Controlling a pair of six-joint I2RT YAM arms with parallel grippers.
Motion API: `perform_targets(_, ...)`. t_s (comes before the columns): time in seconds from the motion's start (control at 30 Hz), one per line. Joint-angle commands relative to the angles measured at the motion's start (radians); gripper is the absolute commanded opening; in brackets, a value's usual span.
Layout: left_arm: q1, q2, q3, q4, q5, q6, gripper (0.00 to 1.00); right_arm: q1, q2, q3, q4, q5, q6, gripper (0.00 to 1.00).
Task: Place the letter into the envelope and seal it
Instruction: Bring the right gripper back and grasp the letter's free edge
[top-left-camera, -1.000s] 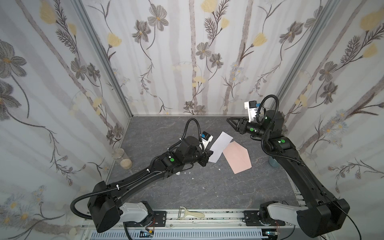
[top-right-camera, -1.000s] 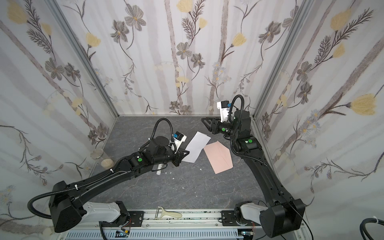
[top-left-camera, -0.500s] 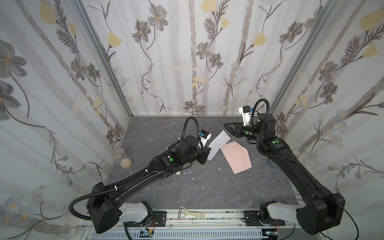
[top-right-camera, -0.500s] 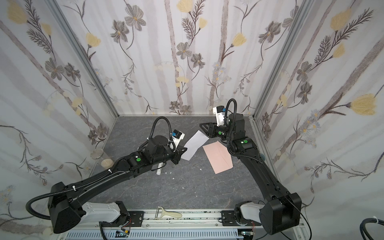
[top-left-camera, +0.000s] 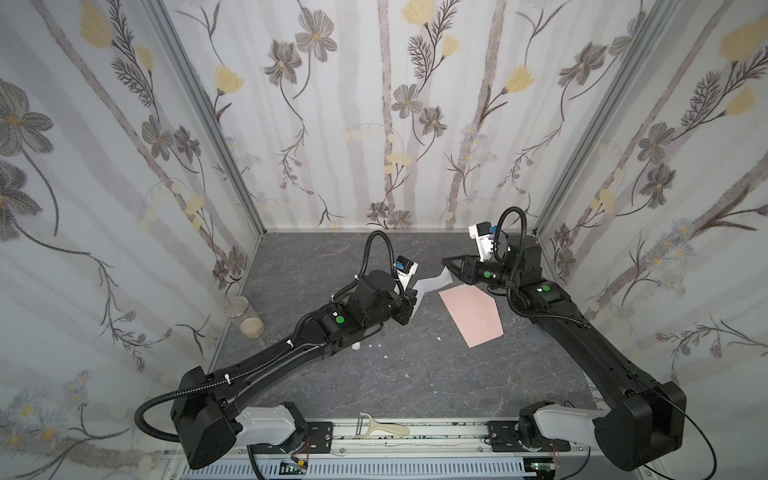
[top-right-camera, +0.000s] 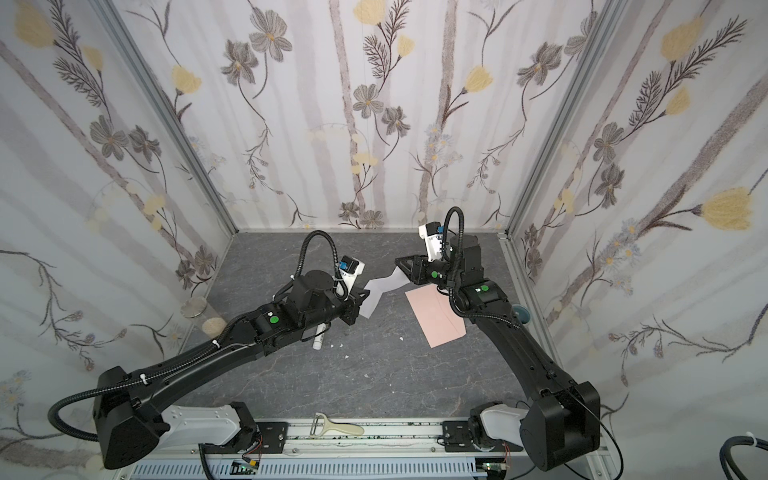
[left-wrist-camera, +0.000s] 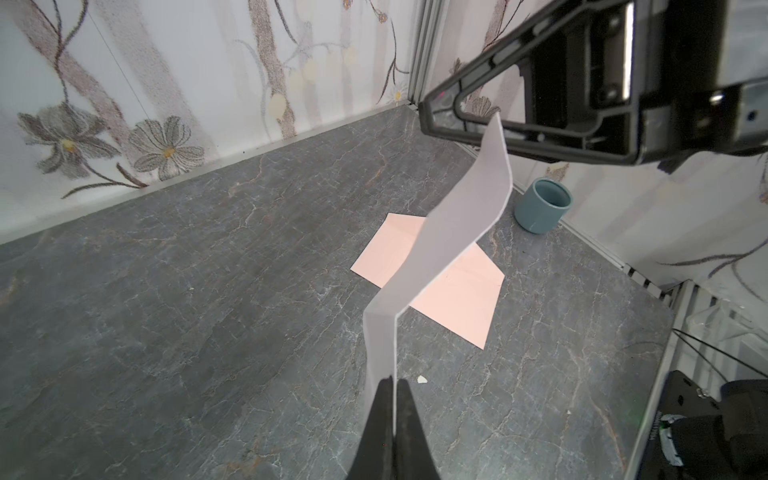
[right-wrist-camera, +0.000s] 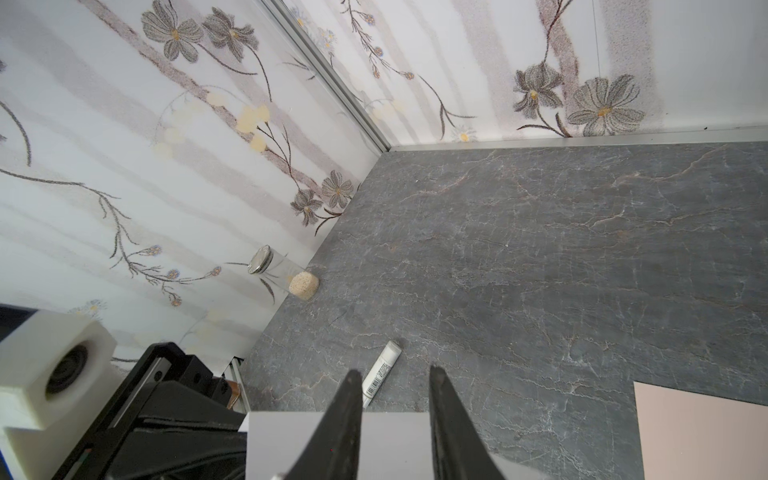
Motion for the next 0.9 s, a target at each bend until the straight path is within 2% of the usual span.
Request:
perform_targets(0.0,0.001,-0.005,0.007,0.014,-0.02,-0.005,0.0,0.005,-0.019,-0.029,0.051,-0.015,0.028,0.3)
perform_targets(0.57,0.003,-0.01,0.014,0.018,-0.059,-0.035,0.0,0.08,-0.124,-0.19,0.129,-0.047,0.105,0.31)
perform_targets(0.87,0.015,-0.034,0.034,0.018,0.07,-0.064,0.0,0.126,-0.17,-0.232,0.132,-0.074,0.034,0.47)
